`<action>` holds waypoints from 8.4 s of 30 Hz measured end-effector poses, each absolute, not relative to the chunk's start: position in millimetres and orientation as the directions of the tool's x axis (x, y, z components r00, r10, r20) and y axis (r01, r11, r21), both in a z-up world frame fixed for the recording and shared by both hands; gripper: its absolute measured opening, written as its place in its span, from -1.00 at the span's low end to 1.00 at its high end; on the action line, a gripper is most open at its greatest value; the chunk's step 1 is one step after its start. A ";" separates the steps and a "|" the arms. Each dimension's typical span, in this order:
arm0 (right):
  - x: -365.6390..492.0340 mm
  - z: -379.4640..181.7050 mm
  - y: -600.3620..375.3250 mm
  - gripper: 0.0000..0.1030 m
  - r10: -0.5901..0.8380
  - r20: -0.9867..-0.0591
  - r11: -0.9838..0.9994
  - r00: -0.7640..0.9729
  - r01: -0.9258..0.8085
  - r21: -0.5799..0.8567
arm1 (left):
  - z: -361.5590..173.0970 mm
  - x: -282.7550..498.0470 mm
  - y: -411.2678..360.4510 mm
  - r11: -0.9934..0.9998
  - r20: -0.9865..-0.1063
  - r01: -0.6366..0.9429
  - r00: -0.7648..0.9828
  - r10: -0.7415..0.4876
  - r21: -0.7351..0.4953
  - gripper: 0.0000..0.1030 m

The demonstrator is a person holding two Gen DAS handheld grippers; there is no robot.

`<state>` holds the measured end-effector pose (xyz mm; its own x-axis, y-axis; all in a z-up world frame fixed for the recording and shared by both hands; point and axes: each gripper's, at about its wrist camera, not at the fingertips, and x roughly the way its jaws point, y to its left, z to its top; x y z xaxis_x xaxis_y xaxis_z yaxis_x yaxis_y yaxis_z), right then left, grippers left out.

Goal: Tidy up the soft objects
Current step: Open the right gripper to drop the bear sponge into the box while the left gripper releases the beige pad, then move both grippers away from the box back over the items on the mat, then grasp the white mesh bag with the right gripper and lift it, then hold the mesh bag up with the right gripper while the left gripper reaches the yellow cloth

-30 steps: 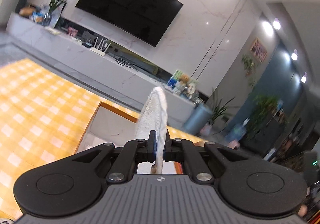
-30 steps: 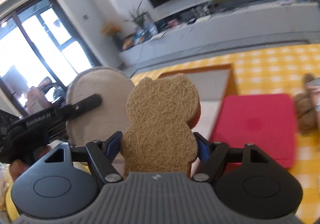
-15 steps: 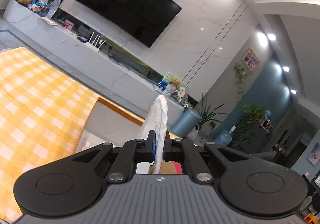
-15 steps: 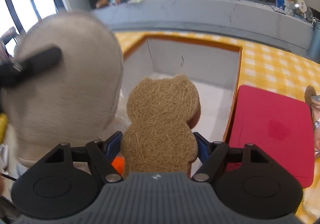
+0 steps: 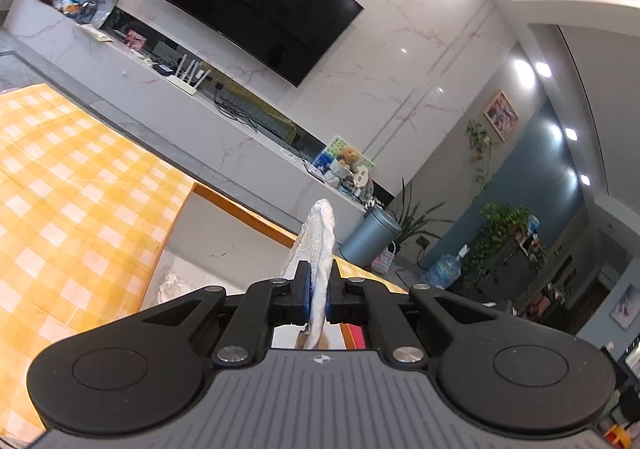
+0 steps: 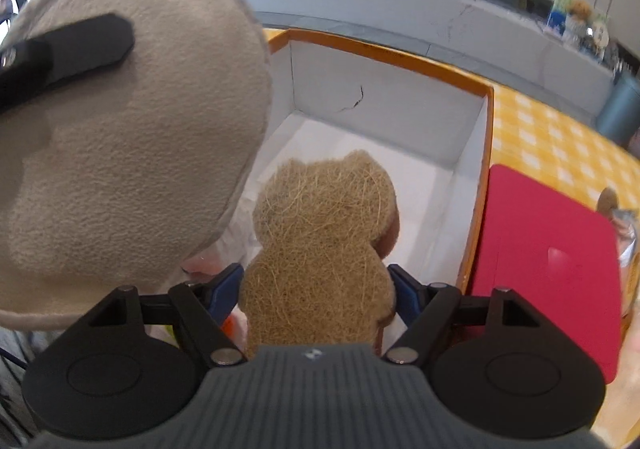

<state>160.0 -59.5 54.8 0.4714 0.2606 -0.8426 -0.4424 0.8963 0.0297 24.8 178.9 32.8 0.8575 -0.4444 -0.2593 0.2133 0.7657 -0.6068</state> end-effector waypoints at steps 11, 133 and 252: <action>148.5 59.1 -68.1 0.91 0.250 -0.793 0.885 0.555 -0.464 -0.047 | 33.0 25.6 182.8 0.751 -0.251 0.208 0.858 -0.448 -0.627 -0.87; 106.3 94.8 -396.5 0.92 -0.273 -0.659 0.962 0.701 0.221 -0.163 | 65.2 63.3 -80.2 0.896 -0.589 0.430 0.699 -0.407 -0.109 0.77; 100.0 78.8 -442.2 -0.83 0.061 -0.677 0.920 0.733 0.222 0.324 | -65.1 41.9 -213.4 0.432 -0.834 0.875 0.399 -0.382 0.220 -0.26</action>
<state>100.0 -442.2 78.8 0.7335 0.0613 -0.6770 0.2220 0.9197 0.3238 41.9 -213.4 -65.1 0.3988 -0.3822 -0.8336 0.8746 0.4318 0.2205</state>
